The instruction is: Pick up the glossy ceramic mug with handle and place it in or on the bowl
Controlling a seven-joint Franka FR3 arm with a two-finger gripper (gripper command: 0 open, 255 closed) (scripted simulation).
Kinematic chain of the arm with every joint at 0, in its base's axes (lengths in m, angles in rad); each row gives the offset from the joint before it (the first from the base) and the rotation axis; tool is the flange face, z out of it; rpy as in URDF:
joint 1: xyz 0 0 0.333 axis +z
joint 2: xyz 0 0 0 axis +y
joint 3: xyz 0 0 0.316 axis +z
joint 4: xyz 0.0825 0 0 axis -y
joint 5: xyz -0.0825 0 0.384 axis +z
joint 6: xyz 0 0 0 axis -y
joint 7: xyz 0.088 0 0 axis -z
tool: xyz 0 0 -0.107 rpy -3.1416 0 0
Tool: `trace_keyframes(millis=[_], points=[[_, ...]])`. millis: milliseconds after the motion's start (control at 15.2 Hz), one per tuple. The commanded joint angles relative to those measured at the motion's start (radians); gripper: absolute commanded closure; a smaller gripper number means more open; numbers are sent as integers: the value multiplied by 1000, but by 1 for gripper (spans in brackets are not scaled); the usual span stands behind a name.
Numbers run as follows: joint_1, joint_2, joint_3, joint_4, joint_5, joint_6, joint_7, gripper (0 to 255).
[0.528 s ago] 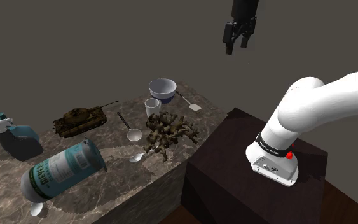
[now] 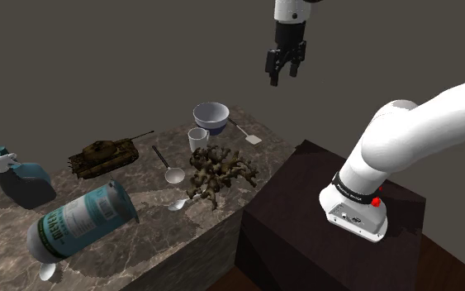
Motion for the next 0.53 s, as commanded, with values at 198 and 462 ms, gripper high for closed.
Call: trace_keyframes(millis=[198,462], points=[[13,154,27,-5,14,168,30,0],[21,294,47,16,17,290,53,0]])
